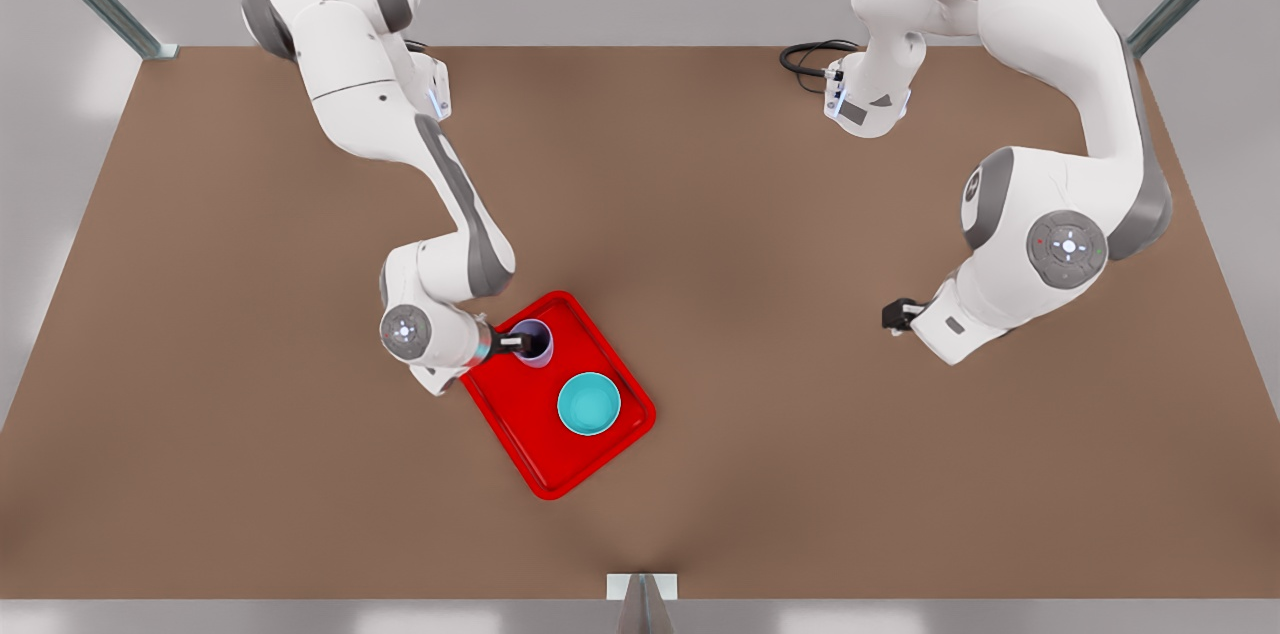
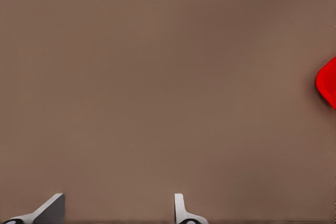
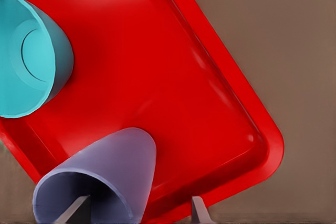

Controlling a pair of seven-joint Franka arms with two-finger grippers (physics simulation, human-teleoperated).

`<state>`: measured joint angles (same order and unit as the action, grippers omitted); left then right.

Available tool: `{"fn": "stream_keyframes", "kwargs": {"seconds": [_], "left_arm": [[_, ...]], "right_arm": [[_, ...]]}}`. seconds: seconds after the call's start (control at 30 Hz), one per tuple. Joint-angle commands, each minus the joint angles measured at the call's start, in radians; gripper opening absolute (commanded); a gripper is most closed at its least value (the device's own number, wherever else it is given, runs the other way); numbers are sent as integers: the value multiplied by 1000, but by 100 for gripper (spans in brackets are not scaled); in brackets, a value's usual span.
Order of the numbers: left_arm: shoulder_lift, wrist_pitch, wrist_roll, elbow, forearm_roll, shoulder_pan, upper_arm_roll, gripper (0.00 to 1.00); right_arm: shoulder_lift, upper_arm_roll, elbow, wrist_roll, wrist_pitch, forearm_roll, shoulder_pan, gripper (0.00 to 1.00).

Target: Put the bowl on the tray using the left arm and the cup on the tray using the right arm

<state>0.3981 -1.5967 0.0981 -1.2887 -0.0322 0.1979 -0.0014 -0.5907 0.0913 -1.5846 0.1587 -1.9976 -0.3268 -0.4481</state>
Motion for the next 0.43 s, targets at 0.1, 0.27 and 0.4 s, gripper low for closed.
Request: {"fn": "stream_keyframes", "kwargs": {"seconds": [0.1, 0.27, 0.4], "left_arm": [[2, 1, 34, -1, 2, 21, 0, 100], [5, 0, 41, 5, -2, 31, 6, 100], [7, 0, 37, 5, -2, 31, 11, 100]], "right_arm": [[184, 13, -28, -21, 108, 8, 35, 100], [463, 100, -3, -268, 281, 350, 272, 100], [466, 119, 23, -209, 304, 342, 313, 100]]}}
